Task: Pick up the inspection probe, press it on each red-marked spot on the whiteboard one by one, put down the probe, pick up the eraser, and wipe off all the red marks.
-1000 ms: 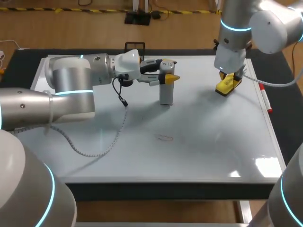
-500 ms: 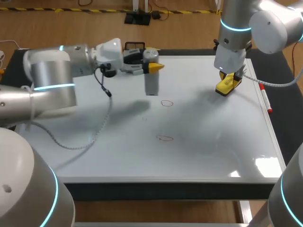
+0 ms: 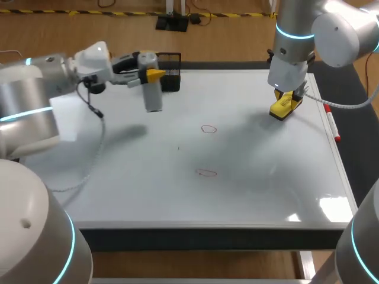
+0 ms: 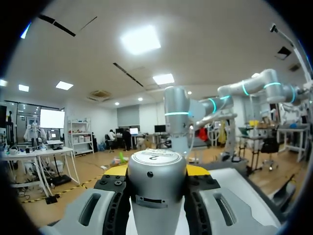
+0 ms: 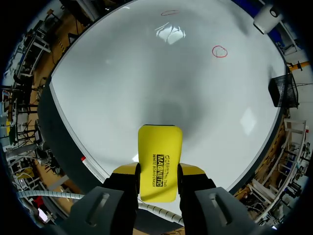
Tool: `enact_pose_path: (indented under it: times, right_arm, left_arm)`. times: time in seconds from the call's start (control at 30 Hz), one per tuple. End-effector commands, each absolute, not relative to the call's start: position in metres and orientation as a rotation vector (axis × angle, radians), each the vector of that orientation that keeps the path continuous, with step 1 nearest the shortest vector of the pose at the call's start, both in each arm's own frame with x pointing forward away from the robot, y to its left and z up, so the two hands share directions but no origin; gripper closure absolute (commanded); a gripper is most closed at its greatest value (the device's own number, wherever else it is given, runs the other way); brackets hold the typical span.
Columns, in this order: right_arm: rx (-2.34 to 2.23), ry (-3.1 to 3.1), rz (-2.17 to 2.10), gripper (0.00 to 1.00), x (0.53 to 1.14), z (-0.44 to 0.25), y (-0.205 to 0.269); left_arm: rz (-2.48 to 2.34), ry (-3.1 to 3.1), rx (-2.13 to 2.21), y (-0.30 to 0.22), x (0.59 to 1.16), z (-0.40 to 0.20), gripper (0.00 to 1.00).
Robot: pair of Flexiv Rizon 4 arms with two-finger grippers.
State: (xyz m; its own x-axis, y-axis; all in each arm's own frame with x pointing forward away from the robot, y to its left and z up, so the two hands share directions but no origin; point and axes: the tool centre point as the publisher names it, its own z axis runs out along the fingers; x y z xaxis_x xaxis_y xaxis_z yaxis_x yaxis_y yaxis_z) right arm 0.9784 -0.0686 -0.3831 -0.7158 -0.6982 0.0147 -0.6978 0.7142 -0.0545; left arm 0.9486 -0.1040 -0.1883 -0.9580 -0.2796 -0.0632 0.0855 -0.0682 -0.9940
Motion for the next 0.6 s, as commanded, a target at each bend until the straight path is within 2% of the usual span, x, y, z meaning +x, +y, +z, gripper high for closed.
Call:
enact_pose_path:
  times: [0.03,0.6]
  right_arm:
    - [-1.185,2.903,-0.092,1.0,0.979,-0.382,-0.069]
    - [-1.185,2.903,-0.092,1.0,0.979,-0.382,-0.069]
  left_arm:
    - [-2.069,1.919,-0.273,-0.058,0.928,-0.186,1.0]
    - [-1.958,1.87,-0.39,0.022,0.925,-0.191,1.0]
